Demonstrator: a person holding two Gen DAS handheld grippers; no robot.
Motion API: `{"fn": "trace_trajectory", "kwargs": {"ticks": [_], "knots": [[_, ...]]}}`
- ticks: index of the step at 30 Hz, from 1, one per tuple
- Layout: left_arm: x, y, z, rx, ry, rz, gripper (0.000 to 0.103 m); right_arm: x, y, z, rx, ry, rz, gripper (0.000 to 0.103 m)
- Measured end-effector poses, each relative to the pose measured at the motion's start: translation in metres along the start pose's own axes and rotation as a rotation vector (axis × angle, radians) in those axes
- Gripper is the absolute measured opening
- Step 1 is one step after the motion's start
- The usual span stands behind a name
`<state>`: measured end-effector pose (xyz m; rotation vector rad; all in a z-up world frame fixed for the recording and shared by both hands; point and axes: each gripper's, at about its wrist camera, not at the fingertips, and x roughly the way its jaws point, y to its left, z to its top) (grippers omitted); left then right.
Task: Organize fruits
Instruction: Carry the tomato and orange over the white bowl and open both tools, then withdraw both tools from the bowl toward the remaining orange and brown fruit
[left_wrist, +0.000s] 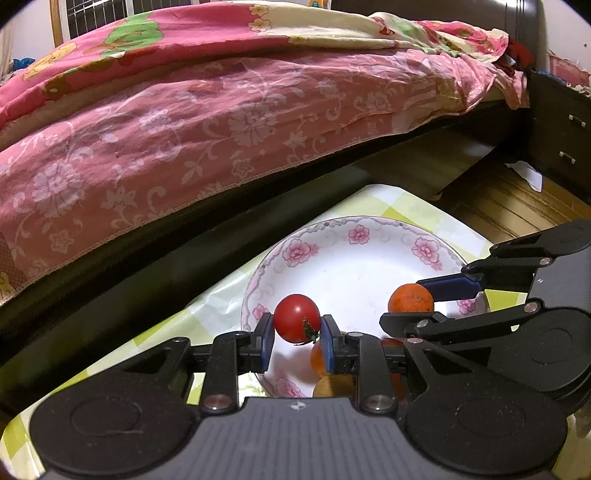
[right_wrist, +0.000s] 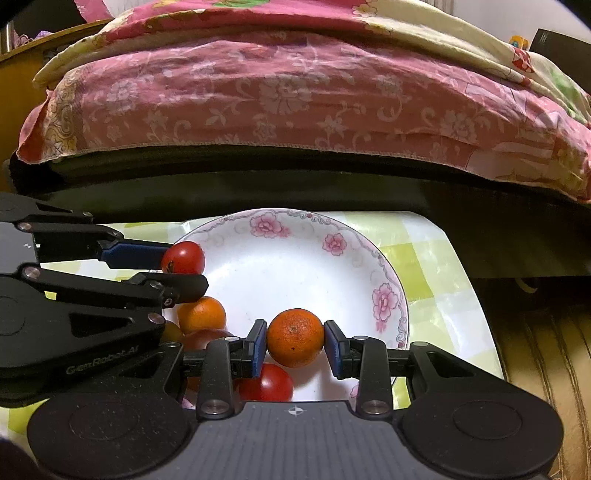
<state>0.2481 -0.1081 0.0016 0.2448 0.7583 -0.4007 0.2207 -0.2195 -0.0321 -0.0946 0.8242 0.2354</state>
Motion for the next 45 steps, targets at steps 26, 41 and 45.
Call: {"fn": "trace_trajectory", "kwargs": {"ticks": [26,41,45], "knots": [[0.001,0.0,0.001,-0.025,-0.011,-0.002,0.035,0.002,-0.003,0.0,0.027,-0.017,-0.01,0.031],[-0.013,0.002,0.003,-0.039,-0.045,-0.005,0.035,-0.007,-0.002,-0.005,0.039,-0.052,-0.035,0.032],[-0.023,0.002,0.004,-0.042,-0.057,-0.014,0.035,-0.012,-0.001,-0.004,0.043,-0.061,-0.042,0.032]]}}
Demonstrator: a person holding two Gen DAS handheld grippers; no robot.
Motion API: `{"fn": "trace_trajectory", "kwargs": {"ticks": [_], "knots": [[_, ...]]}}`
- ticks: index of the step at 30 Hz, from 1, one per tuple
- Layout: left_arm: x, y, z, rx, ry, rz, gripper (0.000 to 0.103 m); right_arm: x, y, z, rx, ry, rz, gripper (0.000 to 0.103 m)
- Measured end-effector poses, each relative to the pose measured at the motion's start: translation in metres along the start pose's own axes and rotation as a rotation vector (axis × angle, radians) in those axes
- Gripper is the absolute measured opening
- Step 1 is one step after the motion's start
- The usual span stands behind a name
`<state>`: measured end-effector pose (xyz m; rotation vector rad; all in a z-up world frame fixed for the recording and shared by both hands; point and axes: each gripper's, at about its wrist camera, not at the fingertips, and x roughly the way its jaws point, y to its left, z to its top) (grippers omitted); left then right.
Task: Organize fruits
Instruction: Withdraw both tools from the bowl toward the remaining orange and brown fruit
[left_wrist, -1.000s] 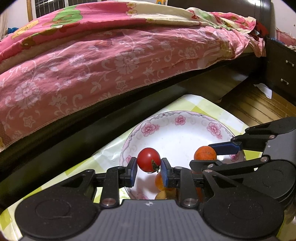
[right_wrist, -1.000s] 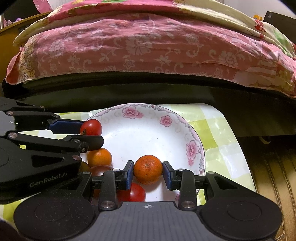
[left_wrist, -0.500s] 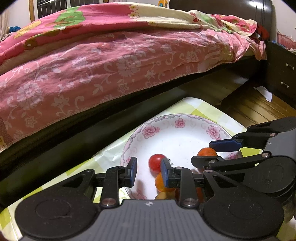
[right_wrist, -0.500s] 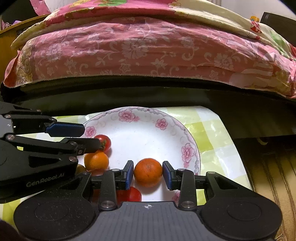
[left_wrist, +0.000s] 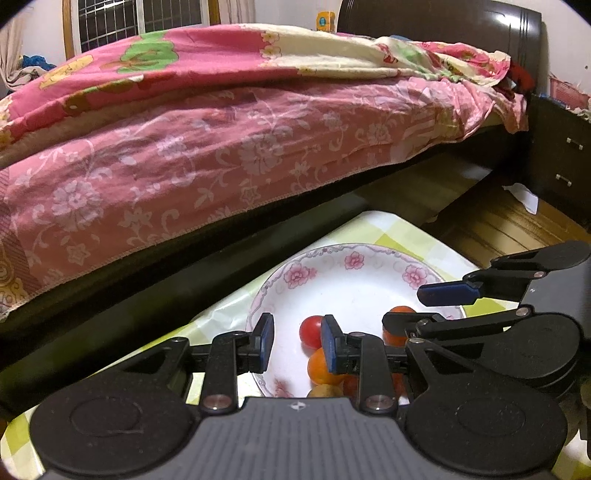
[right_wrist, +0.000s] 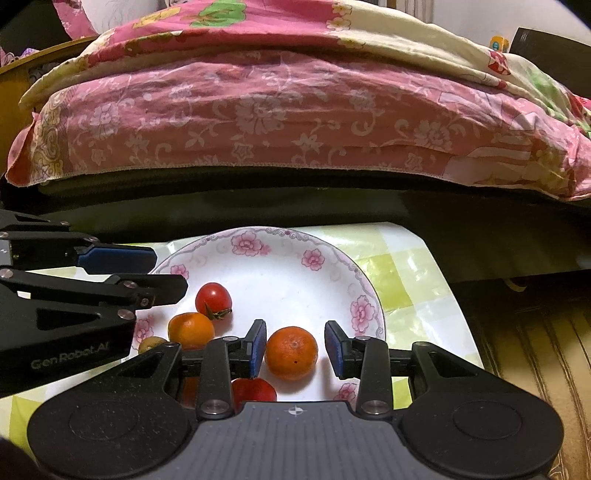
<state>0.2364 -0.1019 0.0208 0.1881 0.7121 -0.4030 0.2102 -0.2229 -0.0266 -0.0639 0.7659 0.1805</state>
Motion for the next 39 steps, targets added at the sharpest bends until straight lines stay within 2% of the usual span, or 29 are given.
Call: {"fn": "trace_trajectory", "kwargs": {"ticks": [12,19,25,32,39], "knots": [[-0.038,0.007,-0.004,-0.017,-0.02,-0.037,0.036,-0.033,0.006,-0.011,0.024,-0.009,-0.015,0.032],[-0.059,0.006,-0.026,0.014,0.024,-0.059,0.036,-0.057,0.015,-0.033,0.034,0.031,0.005,0.034],[-0.073,0.007,-0.051,-0.008,0.095,-0.085,0.036,-0.069,0.028,-0.053,0.038,0.075,0.048,0.035],[-0.072,-0.001,-0.067,0.022,0.137,-0.128,0.036,-0.057,0.038,-0.069,0.015,0.112,0.092,0.036],[-0.063,0.004,-0.073,0.036,0.159,-0.129,0.036,-0.036,0.042,-0.069,-0.025,0.111,0.113,0.036]]}}
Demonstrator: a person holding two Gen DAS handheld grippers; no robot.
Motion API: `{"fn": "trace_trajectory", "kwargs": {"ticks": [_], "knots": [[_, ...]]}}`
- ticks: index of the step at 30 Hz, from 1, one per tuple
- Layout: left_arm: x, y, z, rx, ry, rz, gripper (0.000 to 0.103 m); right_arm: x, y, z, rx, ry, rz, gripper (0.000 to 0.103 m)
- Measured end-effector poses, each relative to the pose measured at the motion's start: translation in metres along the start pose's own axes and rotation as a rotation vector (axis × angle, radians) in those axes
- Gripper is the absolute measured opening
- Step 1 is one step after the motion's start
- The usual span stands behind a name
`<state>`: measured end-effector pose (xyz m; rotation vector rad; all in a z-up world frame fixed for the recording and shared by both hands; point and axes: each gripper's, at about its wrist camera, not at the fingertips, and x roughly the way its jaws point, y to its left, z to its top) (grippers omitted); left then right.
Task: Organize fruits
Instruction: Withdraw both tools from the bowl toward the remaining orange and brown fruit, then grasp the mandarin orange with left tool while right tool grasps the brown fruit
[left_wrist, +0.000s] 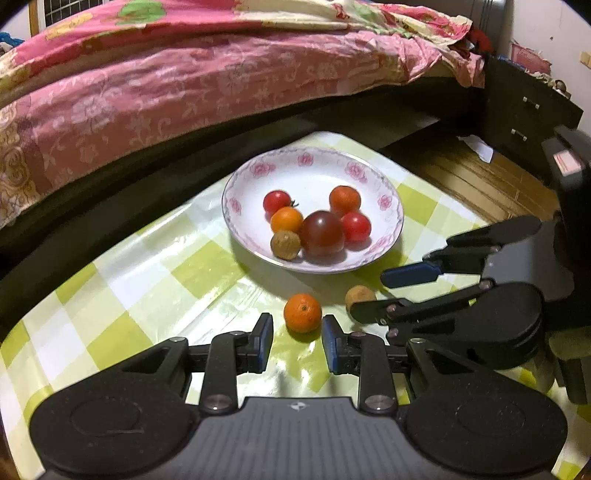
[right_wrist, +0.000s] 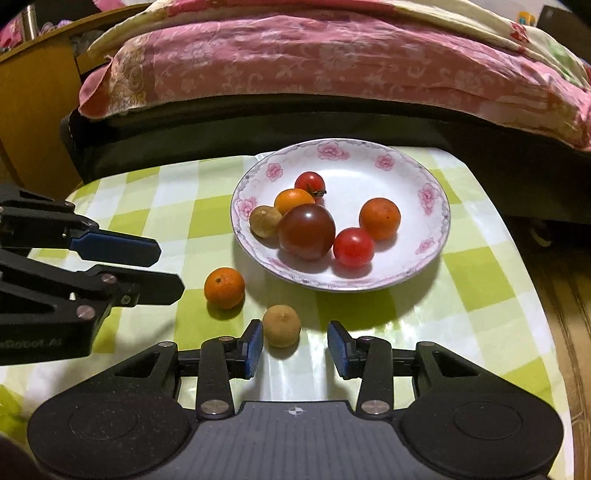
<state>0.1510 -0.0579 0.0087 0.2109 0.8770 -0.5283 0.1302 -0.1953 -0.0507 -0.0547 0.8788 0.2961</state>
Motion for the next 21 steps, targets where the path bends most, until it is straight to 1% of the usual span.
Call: {"fn": "trace_trajectory", "kwargs": {"ticks": [6,8,10,12,16,19,21], "knots": [[0.012,0.0,0.0,0.008,0.017,-0.002,0.036,0.012,0.003,0.007,-0.04,0.017,0.032,0.035],[0.017,-0.002,0.001,0.014,0.018,-0.007,0.036,0.014,0.002,0.006,-0.046,0.029,0.03,0.031],[0.022,-0.003,0.002,0.018,0.019,-0.01,0.036,0.012,-0.002,0.006,-0.048,0.029,0.036,0.023],[0.027,-0.004,0.001,0.018,0.022,-0.009,0.036,0.008,-0.008,0.006,-0.03,0.034,0.045,0.021],[0.038,-0.002,0.0,0.01,0.028,0.006,0.036,0.004,-0.017,0.002,-0.005,0.047,0.034,0.021],[0.043,-0.004,0.003,0.003,0.017,-0.009,0.037,-0.001,-0.019,0.0,0.001,0.05,0.044,0.021],[0.045,-0.007,0.004,0.021,0.009,-0.008,0.037,-0.003,-0.019,0.0,0.001,0.046,0.043,0.021]]}}
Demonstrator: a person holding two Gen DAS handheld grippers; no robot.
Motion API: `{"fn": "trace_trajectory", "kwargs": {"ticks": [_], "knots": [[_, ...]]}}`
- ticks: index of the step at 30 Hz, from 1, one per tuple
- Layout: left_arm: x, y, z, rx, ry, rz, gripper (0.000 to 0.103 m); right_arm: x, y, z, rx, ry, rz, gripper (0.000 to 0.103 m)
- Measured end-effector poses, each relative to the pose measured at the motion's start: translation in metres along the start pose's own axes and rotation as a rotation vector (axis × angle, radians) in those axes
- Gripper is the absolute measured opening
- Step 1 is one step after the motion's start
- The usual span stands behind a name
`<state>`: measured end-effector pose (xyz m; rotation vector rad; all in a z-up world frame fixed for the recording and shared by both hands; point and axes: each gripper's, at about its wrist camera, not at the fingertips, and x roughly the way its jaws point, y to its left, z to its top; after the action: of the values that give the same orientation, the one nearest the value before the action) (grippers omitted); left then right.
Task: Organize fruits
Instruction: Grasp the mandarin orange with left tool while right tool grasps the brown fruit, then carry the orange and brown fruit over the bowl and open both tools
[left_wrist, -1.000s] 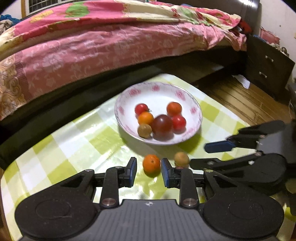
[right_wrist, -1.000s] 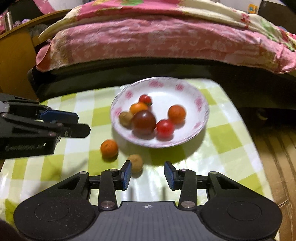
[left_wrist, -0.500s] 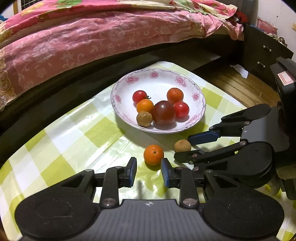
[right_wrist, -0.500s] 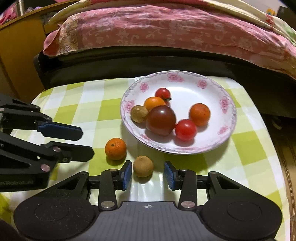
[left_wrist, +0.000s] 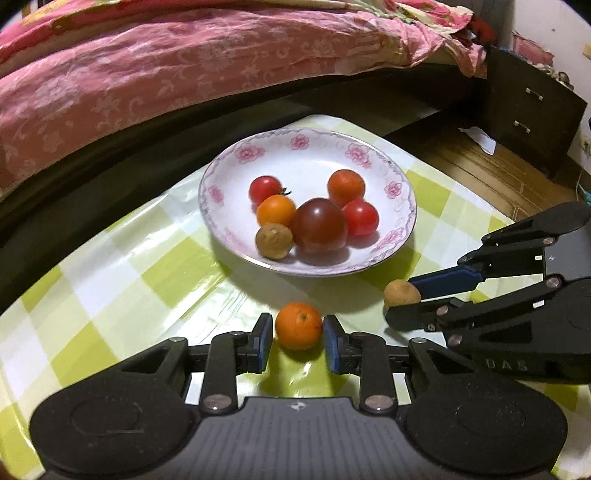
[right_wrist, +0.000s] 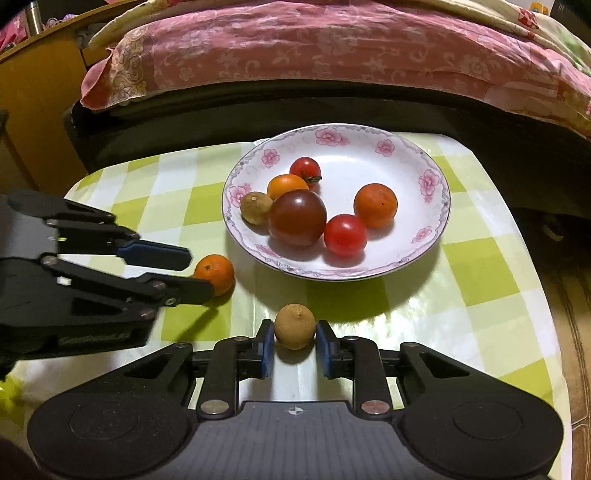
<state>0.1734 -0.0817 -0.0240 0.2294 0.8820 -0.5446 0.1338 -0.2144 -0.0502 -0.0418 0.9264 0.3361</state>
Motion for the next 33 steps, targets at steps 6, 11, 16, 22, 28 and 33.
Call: {"fn": "trace_trajectory", "kwargs": {"ticks": [6,11,16,22,28,33], "knots": [[0.0083,0.0008,-0.0041,-0.011,0.014,0.007,0.038,0.0019,-0.002,-0.0006,-0.001,0.006,0.0,0.021],[0.0066,0.0008,-0.0055,-0.01,0.009,0.009,0.038,0.0023,-0.0015,0.0011,0.0,-0.006,0.005,0.022],[0.0058,0.0012,-0.0066,-0.003,0.013,0.01,0.037,0.0023,-0.0021,0.0003,-0.002,-0.007,0.008,0.025],[0.0062,0.0026,-0.0058,-0.011,0.015,0.014,0.038,0.002,-0.0014,-0.0002,-0.014,-0.011,0.001,0.027],[0.0055,0.0011,-0.0086,-0.006,0.017,0.017,0.039,0.0032,-0.0021,0.0011,-0.013,-0.011,0.003,0.028],[0.0052,0.0001,-0.0081,-0.012,0.01,0.018,0.037,0.0034,-0.001,0.0001,-0.02,-0.009,-0.001,0.028]]}}
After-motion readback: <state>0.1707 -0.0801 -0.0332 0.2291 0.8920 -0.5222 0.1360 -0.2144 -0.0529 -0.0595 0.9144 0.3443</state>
